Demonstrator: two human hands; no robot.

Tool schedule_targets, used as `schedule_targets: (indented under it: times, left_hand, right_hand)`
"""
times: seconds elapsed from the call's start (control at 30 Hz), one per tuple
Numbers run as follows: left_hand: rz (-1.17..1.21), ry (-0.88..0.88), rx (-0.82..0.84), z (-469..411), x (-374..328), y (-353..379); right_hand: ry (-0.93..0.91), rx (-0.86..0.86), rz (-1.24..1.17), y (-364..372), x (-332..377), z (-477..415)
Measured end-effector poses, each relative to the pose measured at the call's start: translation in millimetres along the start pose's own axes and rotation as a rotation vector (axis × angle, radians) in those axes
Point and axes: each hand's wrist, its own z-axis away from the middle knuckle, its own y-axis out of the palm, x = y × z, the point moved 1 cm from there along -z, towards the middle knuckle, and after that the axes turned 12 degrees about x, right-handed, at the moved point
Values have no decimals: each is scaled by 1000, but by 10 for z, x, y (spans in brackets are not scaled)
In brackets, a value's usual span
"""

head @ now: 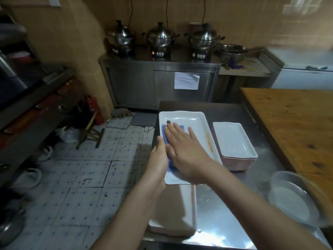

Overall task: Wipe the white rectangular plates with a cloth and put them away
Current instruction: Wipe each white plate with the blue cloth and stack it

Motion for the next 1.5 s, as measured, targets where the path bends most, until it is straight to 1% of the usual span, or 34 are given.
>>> schedule_targets:
  times: [0.1, 0.2, 0.27, 0.33, 0.43, 0.5, 0.6, 0.73, 0.8, 0.9, 0.97, 1.1, 1.17, 1.23, 1.33, 1.43, 1.5]
  left_hand:
    - [-2, 9, 57, 38, -22, -102]
    - [-5, 46, 39, 46, -76, -216]
    - [-21, 72, 23, 37, -94, -273]
    - [-25, 53, 19, 50, -111, -291]
    - [-56, 11, 16, 99, -116, -257]
    - [-70, 4, 39, 130, -119, -213]
    - [-72, 26, 63, 123, -124, -187]
    - [-41, 61, 72, 53, -121, -283]
    - [-30, 83, 64, 38, -122, -327]
    - [-49, 89, 87, 52, -114, -331]
    - [-45, 81, 93, 56, -103, -333]
    - [-63, 72, 84, 49, -75, -312]
    - [-88, 89, 88, 54, -43, -262]
    - [-95, 91, 110, 71, -20, -212]
    - [-81, 89, 115, 73, -21, -250]
    - [-76, 116, 128, 59, -32, -308]
    - [-74, 123, 126, 63, -16, -295]
  right_hand:
    - [129, 4, 120, -197, -161, -211]
    - [218, 18, 140, -190, -255, -104]
    - [196, -1, 146, -56, -167, 97]
    - [137, 19, 74, 66, -15, 209]
    - [58, 52, -53, 59, 133, 57]
    - [58, -8, -51, -33, 136, -122]
    - [158, -110, 54, -143, 28, -318]
    - [258, -104, 176, -135, -165, -341]
    - [348, -108, 179, -90, -255, -262]
    - [457, -114, 120, -1, -269, -114]
    - [442, -119, 73, 54, -163, -36]
    - [238, -55, -27, 135, 109, -24]
    - [202, -55, -18, 108, 105, -119]
    - [240, -86, 62, 45, -20, -230]
    - [369, -110, 186, -30, -286, -255]
    - [502, -126, 109, -18, -430, -153]
    - [531, -118, 26, 16, -353, -106]
